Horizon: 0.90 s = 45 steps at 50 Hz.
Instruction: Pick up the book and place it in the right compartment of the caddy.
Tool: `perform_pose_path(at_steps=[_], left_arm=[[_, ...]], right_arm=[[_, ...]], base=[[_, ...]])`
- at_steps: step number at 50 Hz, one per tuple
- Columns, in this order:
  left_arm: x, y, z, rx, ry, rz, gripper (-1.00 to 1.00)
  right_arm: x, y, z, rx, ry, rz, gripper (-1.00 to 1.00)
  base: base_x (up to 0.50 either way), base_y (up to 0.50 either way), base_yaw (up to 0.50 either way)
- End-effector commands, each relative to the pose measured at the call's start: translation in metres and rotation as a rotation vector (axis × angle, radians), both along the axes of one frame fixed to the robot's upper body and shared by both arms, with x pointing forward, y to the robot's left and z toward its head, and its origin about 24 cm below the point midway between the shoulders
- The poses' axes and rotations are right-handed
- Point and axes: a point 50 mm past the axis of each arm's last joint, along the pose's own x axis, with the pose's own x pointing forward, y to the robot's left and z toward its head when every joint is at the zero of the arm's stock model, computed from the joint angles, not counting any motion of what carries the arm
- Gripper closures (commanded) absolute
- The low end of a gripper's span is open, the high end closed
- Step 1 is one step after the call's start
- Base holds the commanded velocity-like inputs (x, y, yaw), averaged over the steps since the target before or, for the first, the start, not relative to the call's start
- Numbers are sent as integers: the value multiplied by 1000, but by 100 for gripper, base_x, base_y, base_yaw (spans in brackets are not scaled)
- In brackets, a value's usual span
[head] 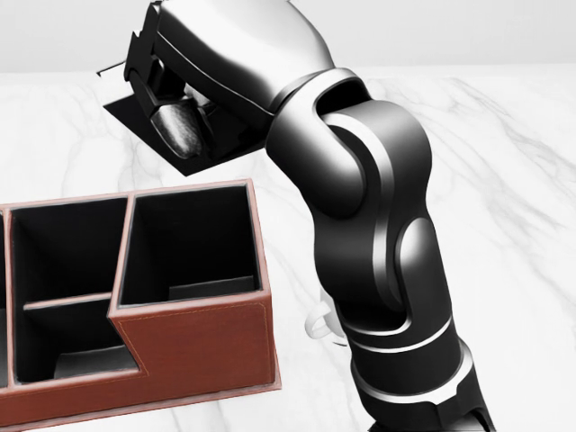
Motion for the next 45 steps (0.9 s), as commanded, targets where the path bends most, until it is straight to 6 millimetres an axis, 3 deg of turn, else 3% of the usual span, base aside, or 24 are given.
perform_pose_path(at_steps=[1, 12, 25, 32, 45], left_arm=[[1, 1, 0, -2, 3, 0, -100], [0, 1, 1, 0, -3, 0, -100], [-1, 2, 1, 2, -1, 4, -100], [0, 1, -2, 1, 9, 4, -100], [0, 1, -1, 3, 6, 4, -100]], right_arm=[[6, 13, 12, -2, 19, 48, 100], [11, 23, 10, 2, 78, 128, 100], [18, 23, 6, 138, 126, 218, 100], [34, 9, -6, 230, 175, 192, 100], [45, -7, -16, 286, 209, 152, 100]], base=[[0, 0, 0], [0, 0, 0], [0, 0, 0], [0, 0, 0], [0, 0, 0]])
